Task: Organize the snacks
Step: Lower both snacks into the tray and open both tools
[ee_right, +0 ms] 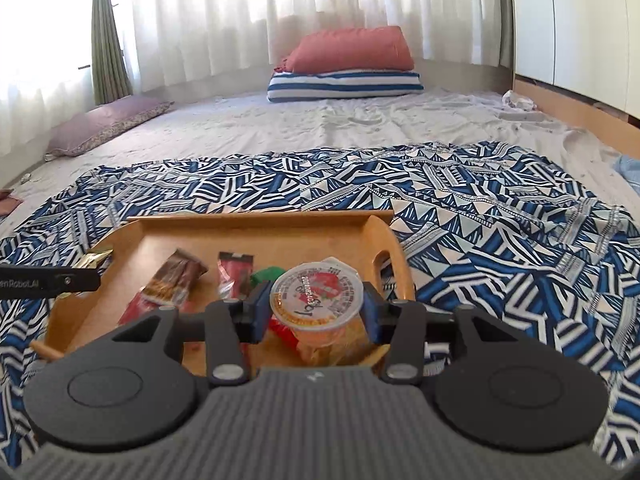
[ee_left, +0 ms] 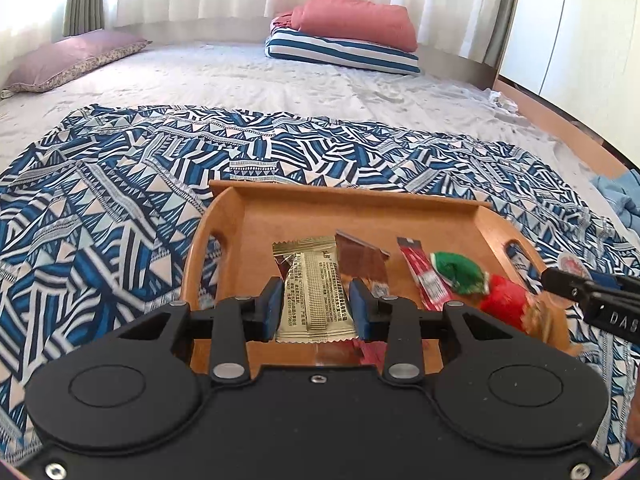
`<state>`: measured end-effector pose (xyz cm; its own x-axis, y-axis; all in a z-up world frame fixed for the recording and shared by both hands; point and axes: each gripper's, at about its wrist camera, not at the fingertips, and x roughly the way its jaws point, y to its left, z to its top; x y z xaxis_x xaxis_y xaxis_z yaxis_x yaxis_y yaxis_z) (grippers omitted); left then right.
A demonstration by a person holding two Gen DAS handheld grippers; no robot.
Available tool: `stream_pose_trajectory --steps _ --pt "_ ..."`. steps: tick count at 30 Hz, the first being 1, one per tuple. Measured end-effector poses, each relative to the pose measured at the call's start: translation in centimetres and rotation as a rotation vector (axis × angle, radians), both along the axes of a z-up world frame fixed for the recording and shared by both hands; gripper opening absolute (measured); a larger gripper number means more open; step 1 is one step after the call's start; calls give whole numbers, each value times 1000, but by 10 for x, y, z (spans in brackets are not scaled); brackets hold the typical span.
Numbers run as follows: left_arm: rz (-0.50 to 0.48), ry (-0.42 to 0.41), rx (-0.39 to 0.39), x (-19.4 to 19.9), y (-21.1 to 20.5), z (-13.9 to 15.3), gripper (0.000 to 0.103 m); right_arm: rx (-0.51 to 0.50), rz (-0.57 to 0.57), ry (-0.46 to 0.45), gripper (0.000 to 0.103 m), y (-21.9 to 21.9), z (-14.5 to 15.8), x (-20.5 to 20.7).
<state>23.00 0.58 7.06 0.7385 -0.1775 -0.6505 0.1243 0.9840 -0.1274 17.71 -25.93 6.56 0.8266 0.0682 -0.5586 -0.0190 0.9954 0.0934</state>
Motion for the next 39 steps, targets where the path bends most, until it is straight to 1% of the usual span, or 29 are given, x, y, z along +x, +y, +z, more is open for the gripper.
stream_pose_trajectory --steps 5,9,14,18,24,34,35,39 --pt "16 18 -13 28 1 -11 34 6 -13 42 50 -8 -9 35" --pt "20 25 -4 45 0 -21 34 12 -29 76 50 -14 -19 60" --pt "22 36 -7 58 -2 -32 34 21 -33 105 50 -17 -31 78" --pt "21 49 0 64 -3 -41 34 16 -21 119 50 -13 -40 84" --pt "8 46 18 64 -7 -48 34 6 -15 133 50 -13 -48 87" --pt "7 45 22 65 -10 -55 34 12 -11 120 52 -13 -49 85" --pt "6 44 26 65 -11 -55 35 11 -9 119 53 -12 -49 85" --pt "8 41 36 64 -12 -55 37 19 -7 110 62 -13 -48 82"
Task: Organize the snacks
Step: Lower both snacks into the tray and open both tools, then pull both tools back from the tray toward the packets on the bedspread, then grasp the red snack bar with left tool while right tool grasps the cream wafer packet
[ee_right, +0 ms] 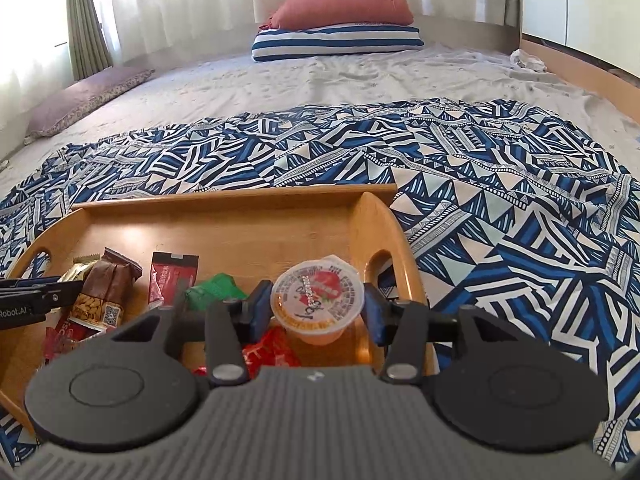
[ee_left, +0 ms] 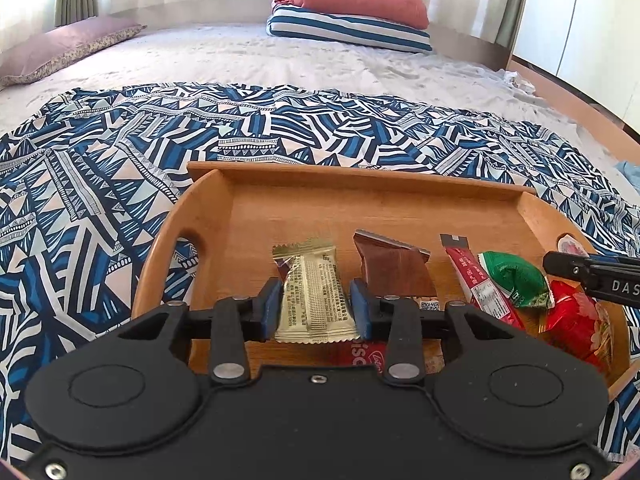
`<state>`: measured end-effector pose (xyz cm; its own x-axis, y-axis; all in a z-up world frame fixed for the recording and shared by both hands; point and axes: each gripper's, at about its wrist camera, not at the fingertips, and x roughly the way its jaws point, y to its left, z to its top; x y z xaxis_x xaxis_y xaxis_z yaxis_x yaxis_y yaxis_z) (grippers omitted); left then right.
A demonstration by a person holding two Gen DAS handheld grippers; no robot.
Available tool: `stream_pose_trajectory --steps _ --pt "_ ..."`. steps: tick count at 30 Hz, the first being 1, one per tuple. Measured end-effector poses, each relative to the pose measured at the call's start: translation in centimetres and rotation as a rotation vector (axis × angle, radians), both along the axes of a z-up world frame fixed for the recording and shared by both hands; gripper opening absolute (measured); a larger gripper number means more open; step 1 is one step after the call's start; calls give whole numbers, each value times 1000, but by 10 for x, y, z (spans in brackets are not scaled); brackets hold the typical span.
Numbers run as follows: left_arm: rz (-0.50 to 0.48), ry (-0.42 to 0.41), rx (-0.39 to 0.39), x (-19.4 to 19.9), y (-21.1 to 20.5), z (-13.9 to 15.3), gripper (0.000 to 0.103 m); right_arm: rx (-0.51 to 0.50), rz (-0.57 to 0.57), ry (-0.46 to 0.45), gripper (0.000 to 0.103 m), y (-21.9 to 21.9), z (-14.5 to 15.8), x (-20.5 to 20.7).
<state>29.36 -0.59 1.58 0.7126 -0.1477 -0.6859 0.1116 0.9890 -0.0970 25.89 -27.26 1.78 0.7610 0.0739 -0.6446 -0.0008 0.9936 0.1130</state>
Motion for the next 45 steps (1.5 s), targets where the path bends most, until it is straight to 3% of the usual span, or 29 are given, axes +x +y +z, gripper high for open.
stream_pose_trajectory --steps 9,14,23,33,45 --pt "5 -23 1 -16 5 11 72 26 14 -51 75 -4 15 -14" --pt "-17 -58 31 -37 7 23 82 12 48 -77 81 3 24 -32" --pt "-31 -72 12 -86 14 36 86 -54 172 -130 85 36 35 -84" --pt "-12 -64 6 -140 18 29 88 -135 281 -167 87 68 27 -147" --pt "-6 -43 15 -194 17 10 89 -99 258 -142 88 69 6 -191"
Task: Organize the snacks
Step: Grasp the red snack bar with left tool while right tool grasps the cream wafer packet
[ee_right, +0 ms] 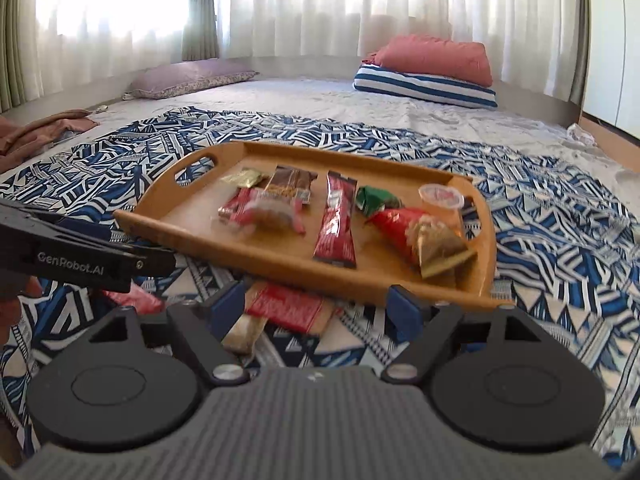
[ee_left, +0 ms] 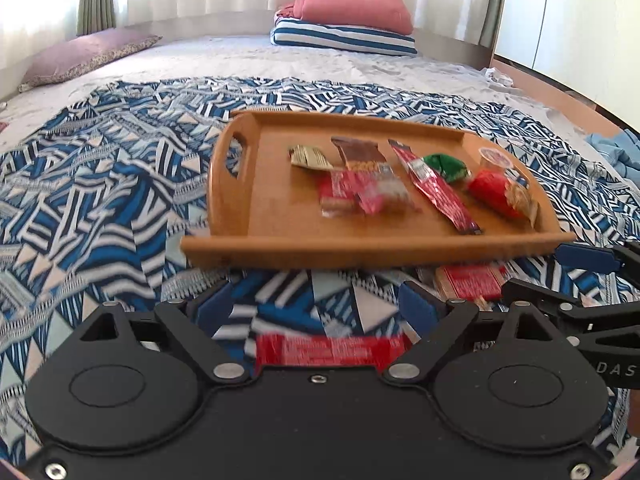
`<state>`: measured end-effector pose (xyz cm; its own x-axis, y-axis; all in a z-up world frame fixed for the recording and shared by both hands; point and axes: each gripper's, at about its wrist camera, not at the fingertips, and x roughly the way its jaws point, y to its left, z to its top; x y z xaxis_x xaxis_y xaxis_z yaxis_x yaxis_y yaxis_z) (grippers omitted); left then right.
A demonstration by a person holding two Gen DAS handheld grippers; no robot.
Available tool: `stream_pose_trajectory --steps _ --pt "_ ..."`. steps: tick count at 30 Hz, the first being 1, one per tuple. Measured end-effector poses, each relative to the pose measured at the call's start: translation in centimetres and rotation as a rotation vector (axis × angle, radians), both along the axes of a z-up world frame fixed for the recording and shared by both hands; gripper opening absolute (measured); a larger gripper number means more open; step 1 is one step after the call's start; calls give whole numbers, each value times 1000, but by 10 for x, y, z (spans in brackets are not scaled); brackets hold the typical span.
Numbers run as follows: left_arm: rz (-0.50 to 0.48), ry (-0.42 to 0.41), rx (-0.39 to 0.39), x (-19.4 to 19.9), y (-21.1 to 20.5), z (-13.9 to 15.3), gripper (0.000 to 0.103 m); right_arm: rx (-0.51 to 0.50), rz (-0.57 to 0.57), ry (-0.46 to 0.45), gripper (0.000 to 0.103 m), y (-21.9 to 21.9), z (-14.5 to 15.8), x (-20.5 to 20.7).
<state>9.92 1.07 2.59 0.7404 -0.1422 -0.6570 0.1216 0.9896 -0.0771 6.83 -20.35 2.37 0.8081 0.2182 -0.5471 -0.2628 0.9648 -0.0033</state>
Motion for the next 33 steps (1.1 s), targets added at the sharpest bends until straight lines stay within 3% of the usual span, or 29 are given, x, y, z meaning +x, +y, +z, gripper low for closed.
stream_pose_trajectory --steps 22,25,27,33 --pt "-54 10 39 -32 -15 -21 91 21 -61 49 88 -20 -23 -22" --pt "-41 2 24 -31 -14 -21 81 25 -64 56 88 -19 -25 -22" --pt "-41 -4 20 -31 -14 -20 68 27 -60 59 88 -18 -26 -22" --pt "-48 -15 20 -32 -10 -17 63 38 -46 63 89 -9 -28 -21"
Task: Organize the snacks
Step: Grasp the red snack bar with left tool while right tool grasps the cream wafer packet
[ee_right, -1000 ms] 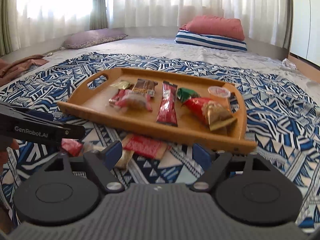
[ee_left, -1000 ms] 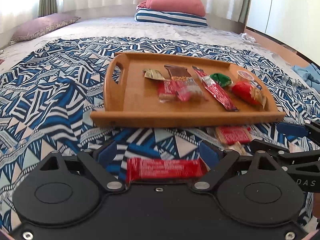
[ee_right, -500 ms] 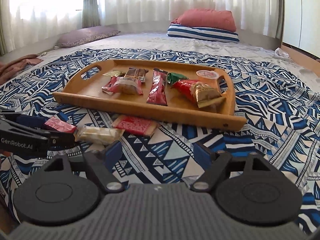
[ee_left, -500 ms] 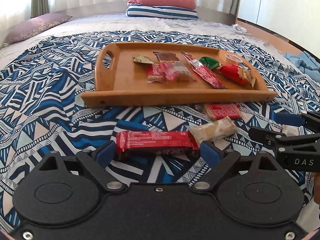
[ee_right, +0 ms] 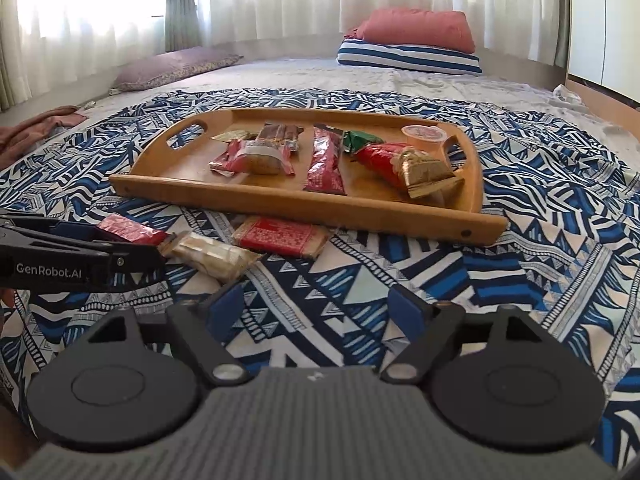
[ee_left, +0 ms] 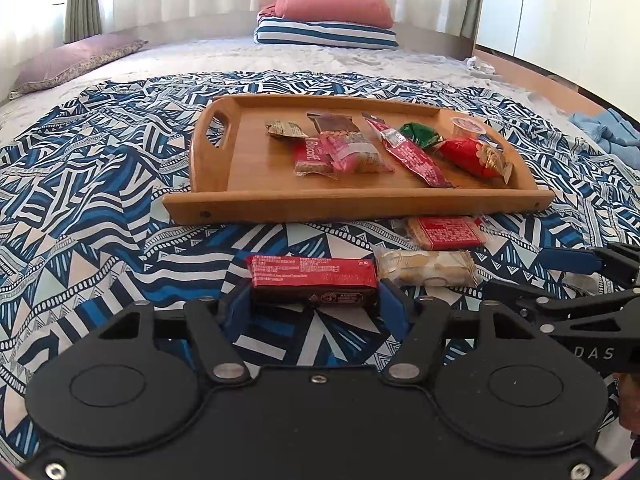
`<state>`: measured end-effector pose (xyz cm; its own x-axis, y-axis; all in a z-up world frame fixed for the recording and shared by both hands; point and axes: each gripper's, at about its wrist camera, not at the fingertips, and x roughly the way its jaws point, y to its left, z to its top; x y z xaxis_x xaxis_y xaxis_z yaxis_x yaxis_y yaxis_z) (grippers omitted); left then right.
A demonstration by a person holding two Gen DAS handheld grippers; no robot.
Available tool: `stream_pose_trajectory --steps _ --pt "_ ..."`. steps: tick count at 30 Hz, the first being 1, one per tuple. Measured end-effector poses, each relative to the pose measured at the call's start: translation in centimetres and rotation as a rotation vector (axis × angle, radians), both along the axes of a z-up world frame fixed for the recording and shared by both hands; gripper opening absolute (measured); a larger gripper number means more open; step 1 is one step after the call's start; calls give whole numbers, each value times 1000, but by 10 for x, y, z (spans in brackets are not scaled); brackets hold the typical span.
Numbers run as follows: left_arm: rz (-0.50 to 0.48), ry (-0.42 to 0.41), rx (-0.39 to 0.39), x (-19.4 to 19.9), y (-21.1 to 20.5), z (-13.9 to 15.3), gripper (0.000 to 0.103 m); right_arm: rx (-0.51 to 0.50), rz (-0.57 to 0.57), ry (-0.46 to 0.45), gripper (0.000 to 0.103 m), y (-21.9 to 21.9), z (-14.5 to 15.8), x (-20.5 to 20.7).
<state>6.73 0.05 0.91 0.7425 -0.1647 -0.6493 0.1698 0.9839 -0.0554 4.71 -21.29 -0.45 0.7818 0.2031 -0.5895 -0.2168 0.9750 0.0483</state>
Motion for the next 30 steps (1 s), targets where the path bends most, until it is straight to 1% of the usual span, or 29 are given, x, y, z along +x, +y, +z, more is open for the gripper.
stream_pose_trajectory --steps 10,14,22,26,30 --pt "58 -36 -9 2 19 13 63 52 43 10 89 25 5 7" --pt "81 -42 -5 4 28 16 63 48 54 2 88 42 7 9" --pt "113 -46 -10 5 44 15 63 73 -48 -15 86 63 4 2" --pt "114 -45 0 5 47 13 63 47 -80 -30 85 73 0 2" --pt "116 -46 5 6 48 12 63 51 -105 -33 85 78 0 7"
